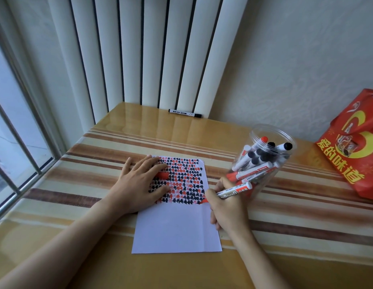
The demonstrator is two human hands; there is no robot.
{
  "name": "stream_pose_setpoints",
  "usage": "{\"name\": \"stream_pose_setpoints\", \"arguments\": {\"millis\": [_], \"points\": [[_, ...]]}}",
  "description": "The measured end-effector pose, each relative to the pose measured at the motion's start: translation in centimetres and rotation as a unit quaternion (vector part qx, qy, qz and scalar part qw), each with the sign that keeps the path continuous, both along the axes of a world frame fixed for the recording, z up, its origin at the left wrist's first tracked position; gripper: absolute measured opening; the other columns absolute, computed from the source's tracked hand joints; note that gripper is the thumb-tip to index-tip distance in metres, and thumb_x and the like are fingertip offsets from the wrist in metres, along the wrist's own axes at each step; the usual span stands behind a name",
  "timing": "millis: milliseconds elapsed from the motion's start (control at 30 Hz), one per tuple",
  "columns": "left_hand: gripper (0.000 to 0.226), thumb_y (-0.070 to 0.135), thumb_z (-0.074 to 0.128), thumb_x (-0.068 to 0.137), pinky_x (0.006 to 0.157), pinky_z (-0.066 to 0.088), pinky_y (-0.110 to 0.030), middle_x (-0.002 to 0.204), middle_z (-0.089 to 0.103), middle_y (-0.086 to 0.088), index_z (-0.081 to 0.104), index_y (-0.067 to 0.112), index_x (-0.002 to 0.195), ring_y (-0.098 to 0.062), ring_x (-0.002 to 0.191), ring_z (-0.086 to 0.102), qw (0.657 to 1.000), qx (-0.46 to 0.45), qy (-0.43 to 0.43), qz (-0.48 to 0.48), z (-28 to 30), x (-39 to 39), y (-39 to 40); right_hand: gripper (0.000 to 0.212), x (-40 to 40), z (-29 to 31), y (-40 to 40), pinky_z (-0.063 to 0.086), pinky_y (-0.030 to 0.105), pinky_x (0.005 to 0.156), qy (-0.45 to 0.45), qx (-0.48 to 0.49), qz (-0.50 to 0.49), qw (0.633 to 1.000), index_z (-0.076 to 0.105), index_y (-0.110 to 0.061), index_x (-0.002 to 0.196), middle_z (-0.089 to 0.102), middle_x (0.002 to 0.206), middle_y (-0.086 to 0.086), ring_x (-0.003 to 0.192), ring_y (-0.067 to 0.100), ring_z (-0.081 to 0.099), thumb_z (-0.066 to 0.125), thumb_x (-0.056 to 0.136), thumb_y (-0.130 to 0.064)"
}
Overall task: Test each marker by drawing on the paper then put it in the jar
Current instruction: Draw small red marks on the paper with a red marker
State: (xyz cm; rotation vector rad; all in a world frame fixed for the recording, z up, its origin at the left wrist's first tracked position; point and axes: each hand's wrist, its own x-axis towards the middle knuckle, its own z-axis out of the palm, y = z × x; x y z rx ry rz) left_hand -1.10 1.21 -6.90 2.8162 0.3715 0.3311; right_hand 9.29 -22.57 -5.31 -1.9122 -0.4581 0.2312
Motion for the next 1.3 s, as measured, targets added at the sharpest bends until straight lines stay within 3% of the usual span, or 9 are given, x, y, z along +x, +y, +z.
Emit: {"name": "stream_pose_setpoints", "arguments": {"millis": [267, 467, 600, 733, 867, 967, 1100, 1233, 1300], "points": [[0.08, 0.086, 0.018, 0.084, 0.123, -0.003, -0.053, 0.163, 0.022, 0.016, 0.029, 0.044, 0.151, -0.008, 0.153, 0.006, 1.0, -0.002, 0.002, 0.0, 0.1, -0.1, 0.0, 0.022, -0.1, 0.1, 0.0, 0.03, 0.019, 0.033, 0.0, -0.005, 0.01, 1.0, 0.041, -0.018, 0.074, 0.044, 0.044, -0.003, 0.029, 0.021, 0.048, 0.061, 0.075, -0.028], [0.078, 0.083, 0.017, 0.085, 0.123, -0.004, -0.053, 0.164, 0.018, 0.014, 0.027, 0.045, 0.152, -0.008, 0.153, 0.005, 1.0, -0.02, 0.001, -0.004, 0.3, -0.1, 0.0, 0.024, 0.2, -0.3, -0.1, 0.032, 0.02, 0.033, -0.002, -0.007, 0.013, 1.0, 0.042, -0.019, 0.073, 0.049, 0.045, -0.007, 0.03, 0.021, 0.05, 0.063, 0.083, -0.019], [0.059, 0.068, 0.029, 0.093, 0.124, 0.002, -0.053, 0.162, 0.024, 0.01, 0.039, 0.042, 0.146, -0.01, 0.152, 0.014, 0.997, -0.061, -0.045, 0.002, 0.5, -0.1, 0.1, 0.025, 0.2, -0.2, -0.1, 0.029, 0.017, 0.034, -0.015, -0.009, 0.021, 1.0, 0.039, -0.019, 0.072, 0.041, 0.043, -0.003, 0.028, 0.02, 0.046, 0.062, 0.083, -0.019], [0.022, 0.039, 0.064, 0.093, 0.12, 0.022, -0.052, 0.144, 0.049, 0.007, 0.064, 0.035, 0.115, -0.018, 0.141, 0.038, 0.994, -0.047, -0.103, 0.0, 0.7, 0.1, 0.2, 0.028, 0.2, 0.2, -0.4, 0.032, 0.02, 0.034, -0.004, 0.065, 0.026, 0.998, 0.046, -0.016, 0.077, 0.047, 0.048, 0.003, 0.032, 0.02, 0.047, 0.065, 0.096, -0.009], [0.019, 0.032, 0.072, 0.088, 0.098, 0.042, -0.043, 0.113, 0.058, 0.015, 0.069, 0.032, 0.107, -0.012, 0.109, 0.052, 0.982, -0.063, -0.174, -0.024, 1.6, 0.0, -0.2, 0.02, -0.2, 1.5, 0.0, 0.048, 0.031, 0.043, 0.046, 0.187, 0.121, 0.974, 0.057, -0.008, 0.089, 0.057, 0.062, 0.015, 0.048, 0.023, 0.058, 0.076, 0.094, -0.012], [0.019, 0.028, 0.071, 0.09, 0.087, 0.038, -0.034, 0.106, 0.06, 0.021, 0.067, 0.035, 0.107, -0.007, 0.101, 0.053, 0.977, -0.062, -0.192, -0.064, 2.2, -0.2, -1.1, 0.016, -0.8, 1.7, 0.5, 0.054, 0.033, 0.055, 0.085, 0.214, 0.17, 0.958, 0.064, -0.011, 0.092, 0.062, 0.07, 0.015, 0.059, 0.026, 0.063, 0.078, 0.092, -0.018], [0.017, 0.027, 0.072, 0.089, 0.089, 0.04, -0.038, 0.102, 0.063, 0.022, 0.068, 0.032, 0.105, -0.007, 0.099, 0.057, 0.974, -0.064, -0.197, -0.094, 2.4, -0.4, -2.4, 0.021, -1.5, 1.7, 0.8, 0.054, 0.035, 0.056, 0.097, 0.24, 0.158, 0.953, 0.066, -0.012, 0.092, 0.062, 0.078, 0.014, 0.062, 0.029, 0.065, 0.072, 0.09, -0.032], [0.014, 0.031, 0.07, 0.089, 0.089, 0.043, -0.042, 0.097, 0.062, 0.023, 0.069, 0.029, 0.103, -0.007, 0.094, 0.059, 0.971, -0.061, -0.202, -0.114, 2.4, -0.3, -3.0, 0.017, -1.5, 1.4, 0.8, 0.054, 0.035, 0.056, 0.069, 0.233, 0.154, 0.958, 0.062, -0.008, 0.091, 0.059, 0.072, 0.029, 0.059, 0.029, 0.064, 0.071, 0.092, -0.023], [0.011, 0.034, 0.068, 0.092, 0.087, 0.044, -0.04, 0.096, 0.061, 0.022, 0.067, 0.03, 0.102, -0.006, 0.092, 0.057, 0.966, -0.054, -0.202, -0.149, 2.4, -0.3, -3.1, 0.018, -1.6, 1.2, 0.9, 0.053, 0.035, 0.055, 0.058, 0.213, 0.164, 0.961, 0.06, -0.007, 0.09, 0.062, 0.067, 0.023, 0.056, 0.028, 0.062, 0.073, 0.091, -0.019]]}}
